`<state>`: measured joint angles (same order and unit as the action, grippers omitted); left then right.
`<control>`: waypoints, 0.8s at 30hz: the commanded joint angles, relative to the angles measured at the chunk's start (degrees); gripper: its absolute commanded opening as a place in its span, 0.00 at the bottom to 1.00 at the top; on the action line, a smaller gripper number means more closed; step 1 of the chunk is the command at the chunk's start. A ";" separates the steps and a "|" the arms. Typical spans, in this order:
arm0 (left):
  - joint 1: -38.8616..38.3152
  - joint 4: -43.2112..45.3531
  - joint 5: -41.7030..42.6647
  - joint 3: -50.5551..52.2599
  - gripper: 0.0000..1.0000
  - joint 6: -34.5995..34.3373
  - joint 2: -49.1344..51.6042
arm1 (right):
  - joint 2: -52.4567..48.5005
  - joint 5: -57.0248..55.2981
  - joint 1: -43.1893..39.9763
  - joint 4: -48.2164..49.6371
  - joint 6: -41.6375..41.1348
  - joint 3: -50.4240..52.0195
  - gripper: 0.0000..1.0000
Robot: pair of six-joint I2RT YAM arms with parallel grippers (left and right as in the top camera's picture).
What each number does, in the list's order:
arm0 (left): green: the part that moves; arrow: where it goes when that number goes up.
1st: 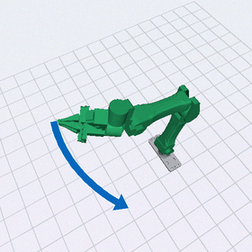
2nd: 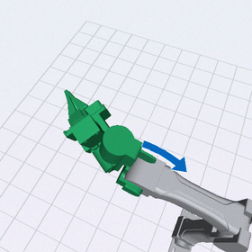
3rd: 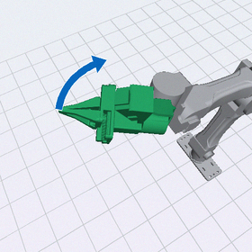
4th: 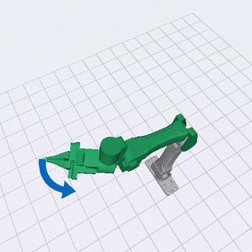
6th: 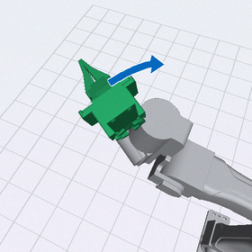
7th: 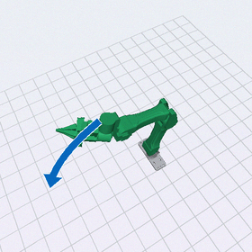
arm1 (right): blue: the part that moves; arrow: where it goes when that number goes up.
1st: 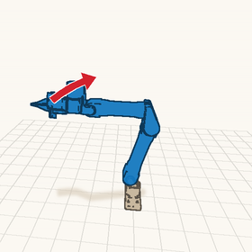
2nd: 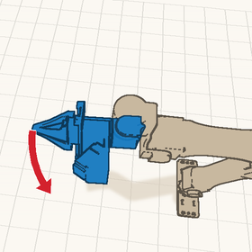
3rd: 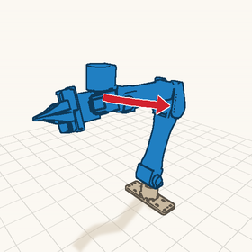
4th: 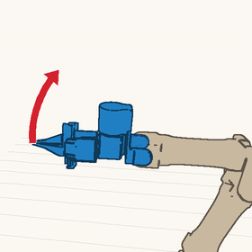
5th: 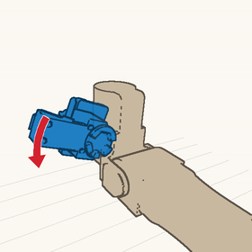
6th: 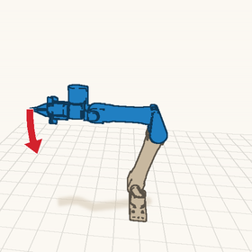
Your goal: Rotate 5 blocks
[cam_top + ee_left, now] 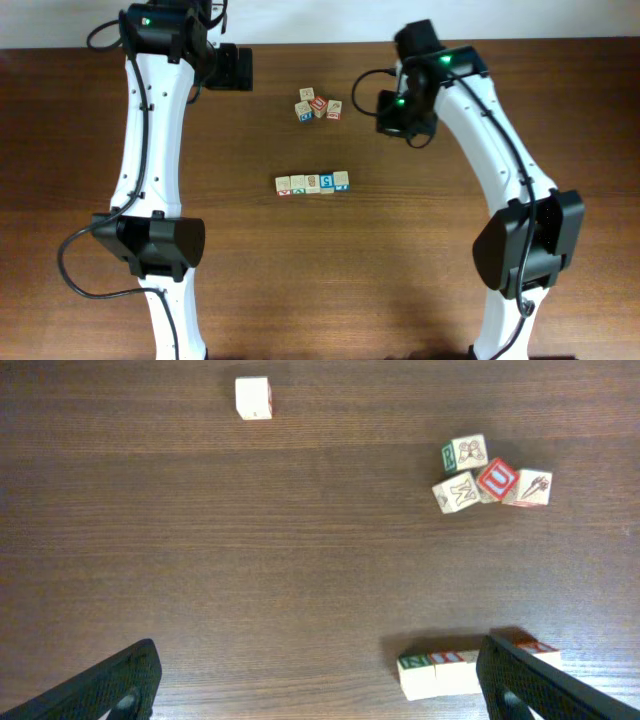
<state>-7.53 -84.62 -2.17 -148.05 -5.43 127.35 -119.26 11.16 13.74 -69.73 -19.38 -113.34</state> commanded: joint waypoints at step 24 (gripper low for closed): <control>2.38 12.76 11.06 40.52 0.00 -10.34 -1.66 | -0.46 21.44 -3.82 26.10 11.17 27.69 0.04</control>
<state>-4.86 -74.52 1.58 -113.25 -16.49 126.89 -119.46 29.34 10.57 -44.86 -8.43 -88.20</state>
